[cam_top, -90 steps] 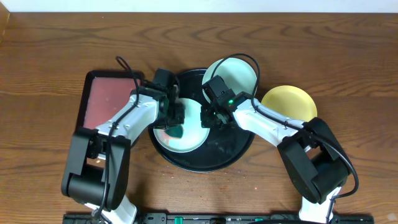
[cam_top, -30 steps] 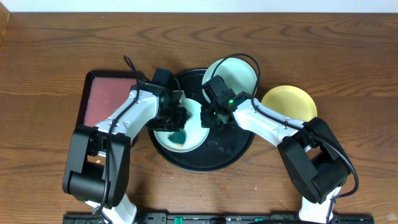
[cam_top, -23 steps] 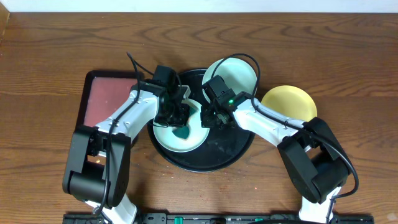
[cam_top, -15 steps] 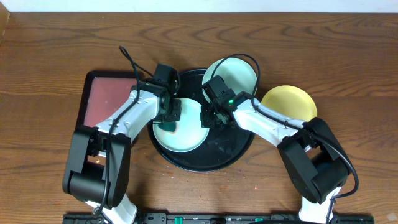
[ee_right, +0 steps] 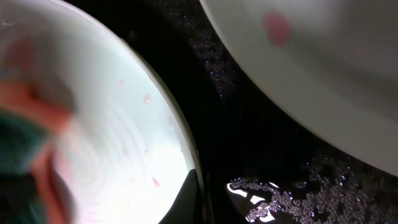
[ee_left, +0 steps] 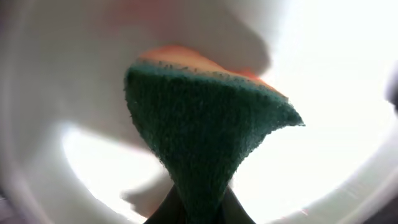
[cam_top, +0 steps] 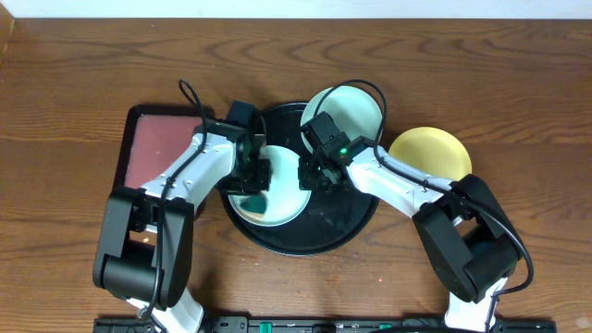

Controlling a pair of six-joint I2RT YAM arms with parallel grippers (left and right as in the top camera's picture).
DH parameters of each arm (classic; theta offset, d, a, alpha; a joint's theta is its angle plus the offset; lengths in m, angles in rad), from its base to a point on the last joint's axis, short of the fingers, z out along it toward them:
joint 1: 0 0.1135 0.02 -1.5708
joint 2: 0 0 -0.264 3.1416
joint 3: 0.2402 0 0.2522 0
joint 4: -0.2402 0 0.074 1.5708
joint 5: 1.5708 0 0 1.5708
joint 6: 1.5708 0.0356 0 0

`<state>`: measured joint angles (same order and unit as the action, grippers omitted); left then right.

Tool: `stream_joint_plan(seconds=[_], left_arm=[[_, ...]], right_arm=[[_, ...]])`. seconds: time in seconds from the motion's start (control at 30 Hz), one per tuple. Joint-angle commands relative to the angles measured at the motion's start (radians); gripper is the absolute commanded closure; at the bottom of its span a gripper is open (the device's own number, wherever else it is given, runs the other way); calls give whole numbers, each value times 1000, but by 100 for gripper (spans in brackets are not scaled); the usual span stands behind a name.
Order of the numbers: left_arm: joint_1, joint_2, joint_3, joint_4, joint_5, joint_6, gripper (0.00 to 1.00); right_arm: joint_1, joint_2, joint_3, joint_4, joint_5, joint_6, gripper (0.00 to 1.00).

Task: Clean dirty plates on tray and stack at the side
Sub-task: 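Scrub the green plate with the sponge while right gripper holds it, then move the sponge in the left gripper back over the red dish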

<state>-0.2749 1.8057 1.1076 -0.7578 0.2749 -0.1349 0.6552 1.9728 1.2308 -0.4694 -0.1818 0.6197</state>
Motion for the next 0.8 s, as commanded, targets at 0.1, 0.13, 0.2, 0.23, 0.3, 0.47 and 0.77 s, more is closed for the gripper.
stream_joint_plan(seconds=[0.1,0.13,0.2,0.23,0.3,0.47,0.77], left_arm=[[1,10,7,58,177,97,93],[1,10,7,80,177,97,93],[1,10,7,126,175,97,93],[1,10,7,144,163,95,93],[1,10,7,175,79,62,93],[1,10,7,175,-262,-82,92],[5,9,133,-25,-365,-137,93]], right_arm=[[-2,11,19,2,8,0,99],[-2,11,19,2,8,0,99],[-2,11,19,-3,8,0,99],[-2,11,19,-5,8,0,99],[-3,11,19,-10,8,0,99],[-8,11,19,-10,8,0,99],[-8,11,19,-10,8,1,99]])
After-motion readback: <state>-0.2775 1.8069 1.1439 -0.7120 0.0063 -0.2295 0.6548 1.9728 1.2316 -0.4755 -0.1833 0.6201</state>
